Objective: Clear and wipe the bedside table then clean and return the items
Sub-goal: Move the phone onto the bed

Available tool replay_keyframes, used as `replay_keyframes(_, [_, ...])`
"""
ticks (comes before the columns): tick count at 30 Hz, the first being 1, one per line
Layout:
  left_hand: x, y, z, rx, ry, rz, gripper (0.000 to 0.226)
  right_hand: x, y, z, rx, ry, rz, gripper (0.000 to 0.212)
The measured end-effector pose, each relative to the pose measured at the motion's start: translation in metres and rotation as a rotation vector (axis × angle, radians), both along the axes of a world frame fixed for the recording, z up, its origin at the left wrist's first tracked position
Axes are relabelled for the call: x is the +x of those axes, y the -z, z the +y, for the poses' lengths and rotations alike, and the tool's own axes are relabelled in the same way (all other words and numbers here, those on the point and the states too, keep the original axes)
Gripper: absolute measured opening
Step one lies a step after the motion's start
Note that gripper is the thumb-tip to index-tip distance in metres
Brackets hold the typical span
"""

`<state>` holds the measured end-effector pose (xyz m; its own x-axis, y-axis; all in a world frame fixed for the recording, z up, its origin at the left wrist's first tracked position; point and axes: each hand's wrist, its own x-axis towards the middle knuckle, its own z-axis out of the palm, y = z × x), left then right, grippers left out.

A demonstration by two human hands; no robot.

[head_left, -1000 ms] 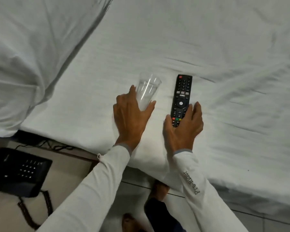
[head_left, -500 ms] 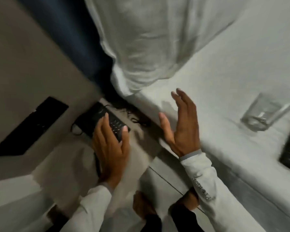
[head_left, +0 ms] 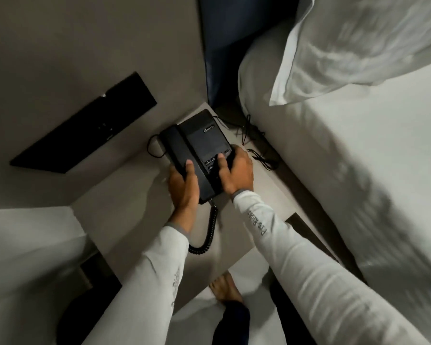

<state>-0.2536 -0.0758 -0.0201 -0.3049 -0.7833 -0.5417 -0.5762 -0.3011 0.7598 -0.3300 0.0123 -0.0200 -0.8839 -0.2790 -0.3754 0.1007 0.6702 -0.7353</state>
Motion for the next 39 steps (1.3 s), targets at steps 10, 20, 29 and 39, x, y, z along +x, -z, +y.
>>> replay_keyframes(10, [0.066, -0.089, 0.067, 0.26, 0.16, 0.21, 0.056, 0.088, -0.066, 0.1, -0.193, 0.46, -0.013, 0.051])
replay_keyframes(20, [-0.053, -0.22, 0.123, 0.078, 0.715, 0.431, 0.051, 0.018, -0.183, 0.164, -0.442, 0.986, 0.312, 0.039])
replay_keyframes(29, [-0.236, -0.219, 0.185, -0.063, 1.126, 0.404, 0.054, -0.1, -0.187, 0.217, -0.38, 1.095, 0.279, 0.061])
replay_keyframes(39, [-0.237, -0.191, 0.21, -0.888, 1.387, 0.33, 0.053, -0.128, -0.177, 0.258, 0.143, 0.452, 0.484, 0.085])
